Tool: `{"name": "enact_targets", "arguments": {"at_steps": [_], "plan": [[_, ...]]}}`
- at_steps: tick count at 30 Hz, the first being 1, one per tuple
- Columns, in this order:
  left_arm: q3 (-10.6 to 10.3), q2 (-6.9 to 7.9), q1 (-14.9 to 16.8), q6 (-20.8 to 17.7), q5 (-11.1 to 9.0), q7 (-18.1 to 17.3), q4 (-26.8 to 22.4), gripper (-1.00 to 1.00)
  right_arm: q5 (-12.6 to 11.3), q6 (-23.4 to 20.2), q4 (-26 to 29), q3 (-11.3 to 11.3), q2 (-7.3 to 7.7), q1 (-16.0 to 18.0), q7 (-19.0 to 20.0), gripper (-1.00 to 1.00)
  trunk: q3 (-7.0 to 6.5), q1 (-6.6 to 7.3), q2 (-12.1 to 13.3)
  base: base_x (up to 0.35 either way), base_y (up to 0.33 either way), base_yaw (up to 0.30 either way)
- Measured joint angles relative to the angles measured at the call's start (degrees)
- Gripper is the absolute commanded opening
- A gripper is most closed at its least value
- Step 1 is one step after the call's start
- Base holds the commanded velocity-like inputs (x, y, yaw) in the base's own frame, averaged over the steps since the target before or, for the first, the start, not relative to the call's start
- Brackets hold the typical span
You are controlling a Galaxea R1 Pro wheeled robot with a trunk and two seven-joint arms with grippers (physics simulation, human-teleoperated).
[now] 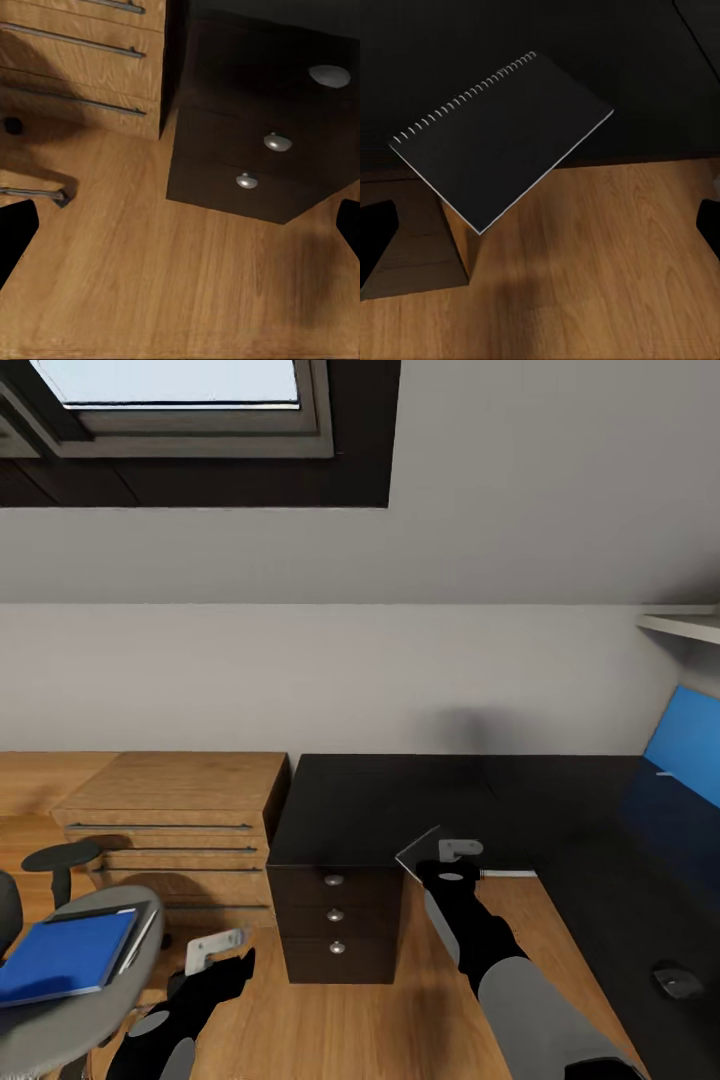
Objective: In the bedroom, organize the workspace by keeping the computer under the desk, ensuring the monitor is on the desk, placing the keyboard on the desk next to the monitor, placing the mouse on the desk next to the keyboard, moving the folder from the swivel chair onto the desk next to the mouse, stacking the notebook on top of the folder with the pen on top of the notebook, and positioning the swivel chair next to the desk.
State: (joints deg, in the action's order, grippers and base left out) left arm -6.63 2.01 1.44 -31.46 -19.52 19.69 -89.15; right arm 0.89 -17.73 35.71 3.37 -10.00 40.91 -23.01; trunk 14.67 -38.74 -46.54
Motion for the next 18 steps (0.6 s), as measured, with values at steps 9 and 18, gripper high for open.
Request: {"name": "enact_targets", "arguments": {"at_steps": [9, 18], "plan": [[0.09, 2.32, -5.25, 12.50, -0.07, -0.19, 17.12, 1.00, -0.05, 1.62, -0.33, 0.17, 0.00, -1.61, 0.07, 1.00, 0.02, 0.00, 0.00, 0.000, 0.000, 0.263], [0.04, 2.39, -5.64, 32.93, 0.13, -0.20, 36.70, 1.00, -0.48, 8.32, -4.96, 0.42, 0.00, -2.41, 0.22, 1.00, 0.01, 0.00, -0.01, 0.000, 0.000, 0.276]]}}
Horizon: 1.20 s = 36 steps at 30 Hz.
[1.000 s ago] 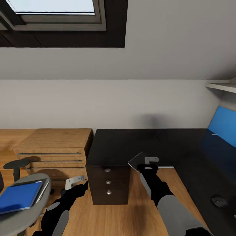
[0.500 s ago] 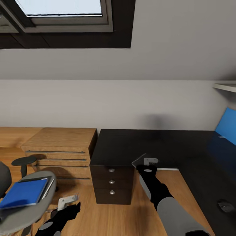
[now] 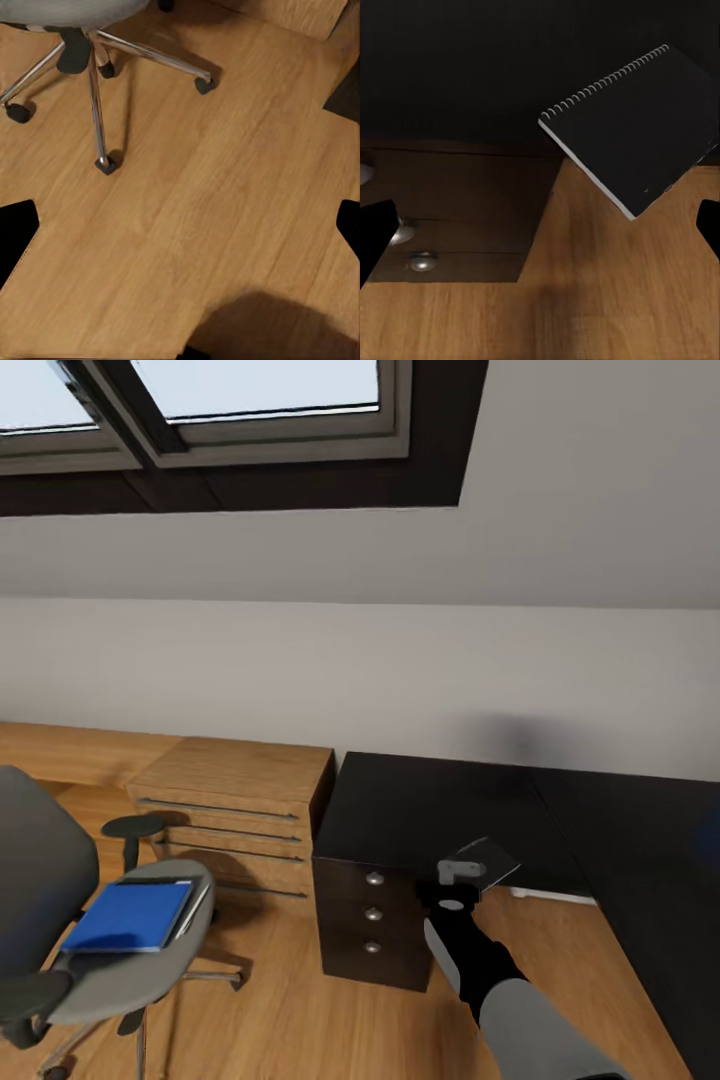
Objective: In the bedroom, organize the workspace by keeping the computer under the desk, ensuring the monitor is on the desk, placing the keyboard on the desk next to the monitor, placing the mouse on the desk next to the keyboard, moving the folder from the swivel chair onto the desk next to the mouse, stacking the notebook on top of the folder with the pen on top of the notebook, and positioning the swivel chair next to the desk.
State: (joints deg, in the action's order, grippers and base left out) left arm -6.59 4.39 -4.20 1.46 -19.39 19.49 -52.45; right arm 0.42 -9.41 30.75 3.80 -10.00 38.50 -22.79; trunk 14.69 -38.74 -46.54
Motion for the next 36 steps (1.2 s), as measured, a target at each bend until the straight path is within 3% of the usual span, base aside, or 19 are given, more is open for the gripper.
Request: {"name": "enact_targets", "arguments": {"at_steps": [3, 4, 6, 8, 9, 11, 12, 17, 22, 26, 27, 30, 36], "plan": [[-0.02, -0.03, -0.02, 6.78, -0.04, 0.02, 5.03, 1.00, -0.18, 6.45, -4.91, 0.16, 0.00, -0.08, -0.05, 1.00, 0.01, 0.00, 0.00, 0.000, 0.000, 0.276], [-0.03, -0.05, -0.02, 7.09, -0.03, 0.04, 5.28, 1.00, -0.17, 6.84, -5.94, 0.17, 0.00, -0.09, -0.01, 1.00, 0.01, 0.00, 0.00, 0.000, 0.000, 0.276], [0.06, -0.19, -0.02, 7.60, -0.14, 0.28, 5.92, 1.00, -0.20, 10.81, -13.17, 0.03, 0.00, -0.15, 0.19, 1.00, 0.04, 0.00, 0.00, 0.000, 0.000, 0.276], [0.21, -0.16, -0.02, 7.74, -0.26, 0.55, 6.36, 1.00, -0.18, 20.38, -21.35, -0.06, 0.01, -0.16, 0.03, 1.00, 0.07, 0.00, 0.00, 0.000, 0.000, 0.276], [0.24, -0.15, -0.02, 7.77, -0.29, 0.58, 6.45, 1.00, -0.12, 22.95, -23.37, -0.01, 0.01, -0.15, 0.00, 1.00, 0.09, 0.00, 0.00, 0.000, 0.000, 0.276], [0.27, -0.20, -0.03, 7.87, -0.37, 0.57, 7.27, 1.00, -0.03, 32.15, -29.25, -0.22, 0.02, -0.70, -0.06, 1.00, 0.13, 0.00, 0.00, 0.000, 0.000, 0.274], [0.22, -0.26, -0.03, 7.96, -0.36, 0.52, 7.86, 1.00, 0.03, 34.14, -30.29, -0.22, 0.02, -1.79, -0.05, 1.00, 0.16, 0.00, 0.00, 0.000, 0.000, 0.268], [0.03, -0.42, -0.02, 8.17, -0.30, 0.45, 9.31, 1.00, 0.27, 38.29, -31.68, -0.22, 0.02, -7.29, 0.24, 1.00, 0.35, 0.00, 0.00, 0.000, 0.000, 0.237], [-0.13, -0.56, -0.02, 8.24, -0.23, 0.39, 10.12, 1.00, 0.31, 44.61, -31.92, -0.26, 0.02, -9.20, 0.36, 1.00, 0.61, 0.00, 0.00, 0.000, 0.000, 0.197], [-0.25, -0.71, -0.02, 8.29, -0.10, 0.25, 10.91, 1.00, 0.45, 45.82, -31.94, -0.20, 0.03, -10.02, 1.09, 1.00, 0.70, 0.00, 0.00, 0.000, 0.000, 0.056], [-0.43, -0.78, -0.02, 8.20, -0.09, 0.08, 11.36, 1.00, 0.90, 45.99, -31.94, -0.10, 0.02, -10.52, 4.14, 1.00, 0.70, 0.00, 0.00, 0.000, 0.005, 0.010], [-0.66, -1.08, -0.03, 8.21, -0.06, 0.02, 12.02, 1.00, 1.05, 46.05, -31.94, -0.13, 0.03, -10.65, 7.21, 1.00, 0.71, 0.00, 0.00, 0.000, 0.094, 0.004], [-0.83, -1.46, -0.03, 8.22, -0.05, 0.02, 12.40, 1.00, 1.07, 46.33, -31.94, -0.13, 0.03, -10.71, 9.12, 1.00, 0.71, 0.00, 0.00, 0.000, 0.271, 0.001]]}}
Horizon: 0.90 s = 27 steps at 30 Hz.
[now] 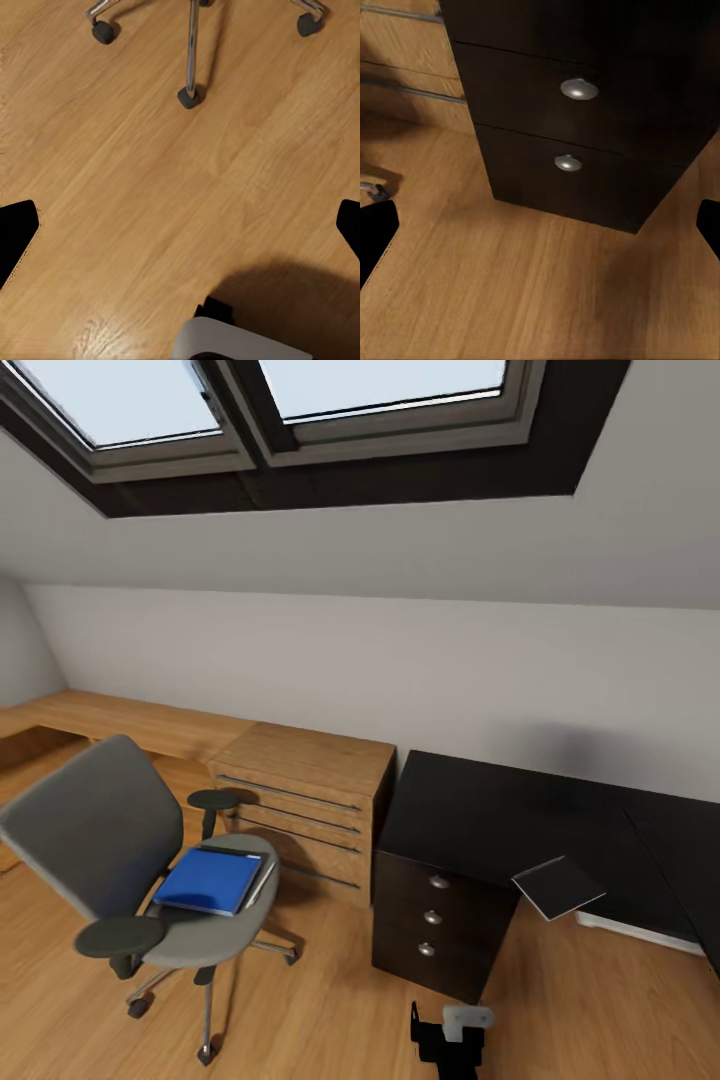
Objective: In the bedroom, organize the workspace by keeping the computer under the desk, ensuring the monitor is on the desk, placing the keyboard on the desk next to the monitor, placing the mouse on the desk next to the keyboard, moving the folder from the swivel chair onto the desk next to the mouse, stacking the notebook on top of the folder with the pen on top of the notebook, and positioning the swivel chair next to the desk.
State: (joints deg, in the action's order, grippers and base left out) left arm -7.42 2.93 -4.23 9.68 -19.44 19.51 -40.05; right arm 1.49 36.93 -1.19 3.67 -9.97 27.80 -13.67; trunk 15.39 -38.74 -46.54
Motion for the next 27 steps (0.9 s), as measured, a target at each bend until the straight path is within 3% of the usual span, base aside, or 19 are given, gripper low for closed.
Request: {"name": "enact_targets", "arguments": {"at_steps": [5, 27], "plan": [[-0.02, -0.04, 0.01, -0.14, 0.00, -0.03, 0.13, 1.00, -0.14, 0.19, -0.06, 0.06, 0.00, 0.00, 0.12, 1.00, 0.00, 0.00, 0.00, 0.000, 0.072, 0.047], [-0.03, -0.04, 0.01, -0.04, 0.00, -0.03, 0.13, 1.00, -0.16, 1.79, -0.08, 0.14, -0.01, -0.61, 0.02, 1.00, -0.06, 0.00, 0.00, 0.000, 0.000, 0.274]]}}
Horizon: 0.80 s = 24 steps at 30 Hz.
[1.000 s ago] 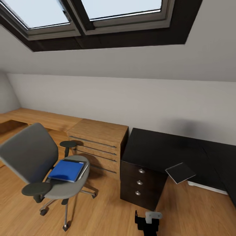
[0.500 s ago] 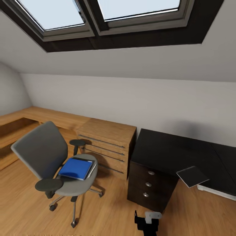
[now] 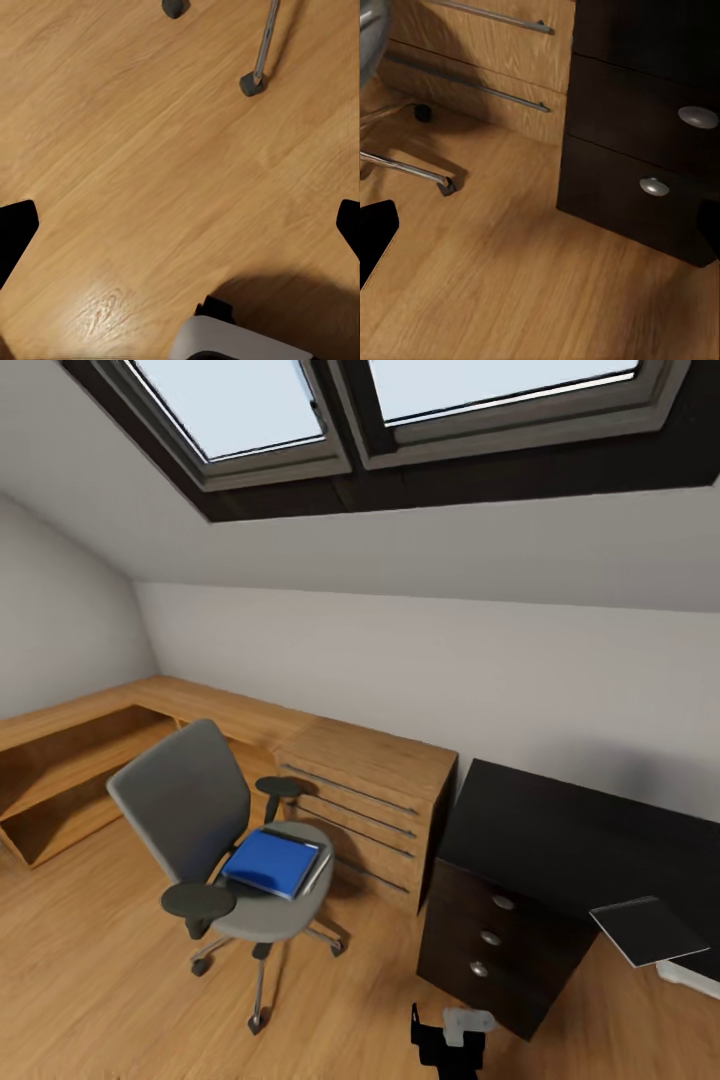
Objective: In the bedroom, organize the workspace by keeping the computer under the desk, ensuring the monitor is on the desk, placing the keyboard on the desk next to the monitor, placing the mouse on the desk next to the keyboard, moving the folder from the swivel chair onto the desk next to the mouse, stacking the notebook on top of the folder with the pen on top of the notebook, and positioning the swivel chair next to the desk.
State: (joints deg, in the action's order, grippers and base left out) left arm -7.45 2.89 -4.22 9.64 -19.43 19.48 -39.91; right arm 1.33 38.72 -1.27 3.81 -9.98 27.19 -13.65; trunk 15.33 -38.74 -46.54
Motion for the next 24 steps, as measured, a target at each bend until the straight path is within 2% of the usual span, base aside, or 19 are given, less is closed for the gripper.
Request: {"name": "enact_targets", "arguments": {"at_steps": [7, 24], "plan": [[0.00, 0.00, 0.00, -0.08, 0.01, 0.00, 0.00, 1.00, 0.00, 1.35, 0.00, 0.07, 0.00, -0.61, 0.01, 1.00, 0.00, 0.00, 0.00, 0.000, 0.000, 0.280], [0.00, 0.00, 0.00, 0.04, 0.08, 0.00, 0.00, 1.00, 0.00, 1.52, 0.00, 0.08, 0.00, -0.75, 0.02, 1.00, 0.00, 0.00, 0.00, 0.000, 0.000, 0.280]]}}
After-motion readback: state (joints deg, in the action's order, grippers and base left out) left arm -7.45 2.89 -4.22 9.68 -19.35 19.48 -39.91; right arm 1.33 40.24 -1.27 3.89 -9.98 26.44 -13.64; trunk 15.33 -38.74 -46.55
